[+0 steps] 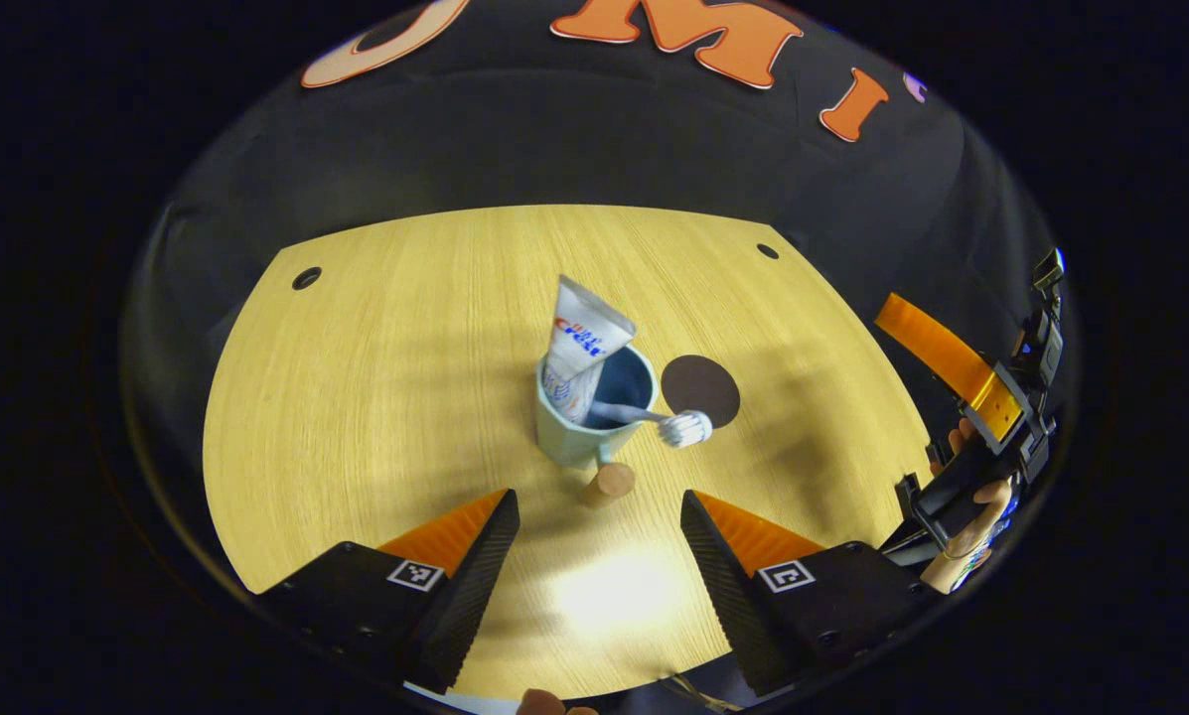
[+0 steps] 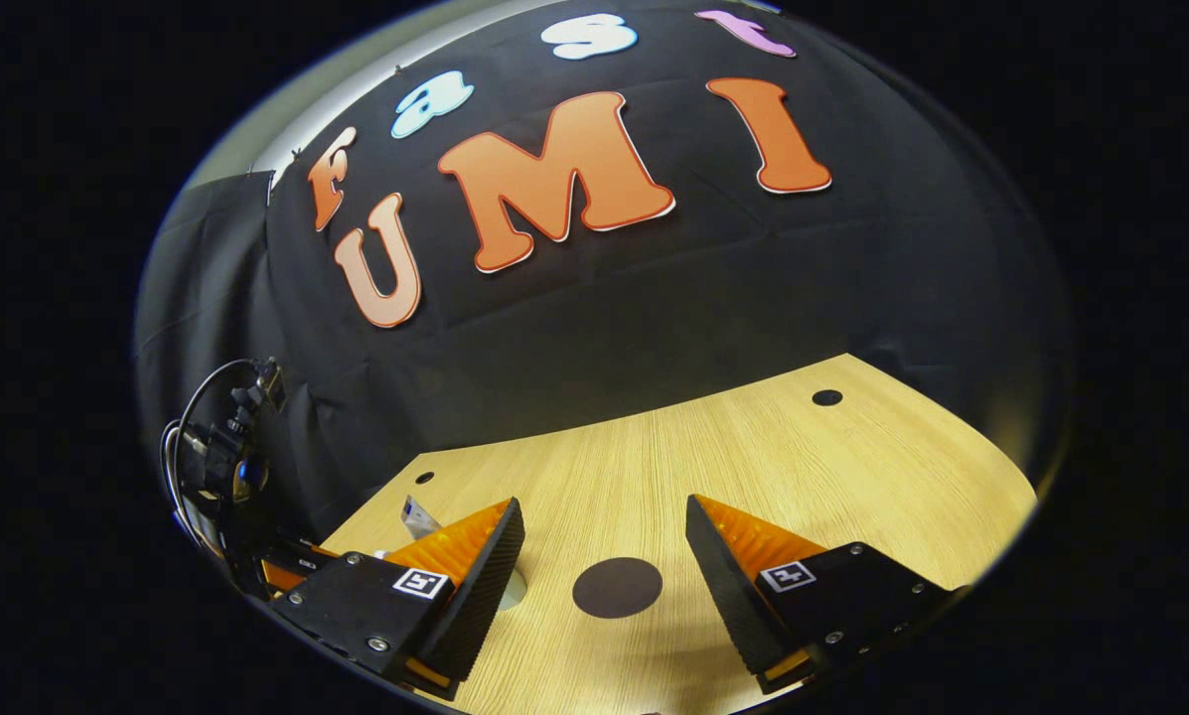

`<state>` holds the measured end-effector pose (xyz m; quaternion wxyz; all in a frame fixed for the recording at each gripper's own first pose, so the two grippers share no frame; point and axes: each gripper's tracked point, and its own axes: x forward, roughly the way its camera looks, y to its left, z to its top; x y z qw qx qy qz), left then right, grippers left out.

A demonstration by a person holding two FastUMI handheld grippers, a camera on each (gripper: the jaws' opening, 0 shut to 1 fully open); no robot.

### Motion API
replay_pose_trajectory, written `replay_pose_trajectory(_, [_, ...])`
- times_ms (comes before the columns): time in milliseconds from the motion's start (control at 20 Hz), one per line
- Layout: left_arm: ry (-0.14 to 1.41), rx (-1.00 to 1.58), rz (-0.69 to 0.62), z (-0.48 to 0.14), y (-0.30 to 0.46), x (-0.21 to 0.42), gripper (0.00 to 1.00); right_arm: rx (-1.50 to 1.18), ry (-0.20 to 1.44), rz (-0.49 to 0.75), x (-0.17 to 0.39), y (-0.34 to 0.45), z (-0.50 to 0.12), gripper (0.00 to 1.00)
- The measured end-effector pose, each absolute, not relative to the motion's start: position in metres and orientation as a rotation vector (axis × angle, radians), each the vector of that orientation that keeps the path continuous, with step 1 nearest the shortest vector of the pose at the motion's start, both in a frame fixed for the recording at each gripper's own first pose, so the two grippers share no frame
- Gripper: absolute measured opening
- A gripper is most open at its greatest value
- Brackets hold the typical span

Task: Put the toothbrush and toothpaste on the desktop into the cup, then pick up the cup and place it on the coaster on the desktop.

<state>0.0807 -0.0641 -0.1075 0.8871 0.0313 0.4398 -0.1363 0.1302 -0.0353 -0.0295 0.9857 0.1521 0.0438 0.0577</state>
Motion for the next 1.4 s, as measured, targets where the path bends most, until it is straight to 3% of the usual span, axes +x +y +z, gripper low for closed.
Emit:
replay_pose_trajectory(450, [1.039, 0.173, -0.264, -0.135, -0.083, 0.100, 0.99, 0.275, 0.055, 0.043, 0.128, -0.077, -0.031, 0.98])
replay_pose_trajectory(800, [1.096, 0.193, -0.235, -0.154, -0.081, 0.120, 0.95, 0.305, 0.068, 0.053, 0.127, -0.085, -0.038, 0.98])
replay_pose_trajectory(900, [1.099, 0.189, -0.214, -0.157, -0.075, 0.129, 0.77, 0.308, 0.073, 0.049, 0.128, -0.087, -0.041, 0.98])
replay_pose_trajectory(950, [1.107, 0.188, -0.205, -0.160, -0.072, 0.135, 0.60, 0.311, 0.077, 0.048, 0.129, -0.088, -0.044, 0.98])
replay_pose_trajectory(1150, [1.116, 0.208, -0.179, -0.163, -0.069, 0.160, 0.21, 0.317, 0.104, 0.042, 0.133, -0.087, -0.051, 0.98])
replay_pose_trajectory(1400, [1.087, 0.257, -0.205, -0.165, -0.062, 0.204, 0.07, 0.322, 0.106, 0.043, 0.130, -0.087, -0.053, 0.98])
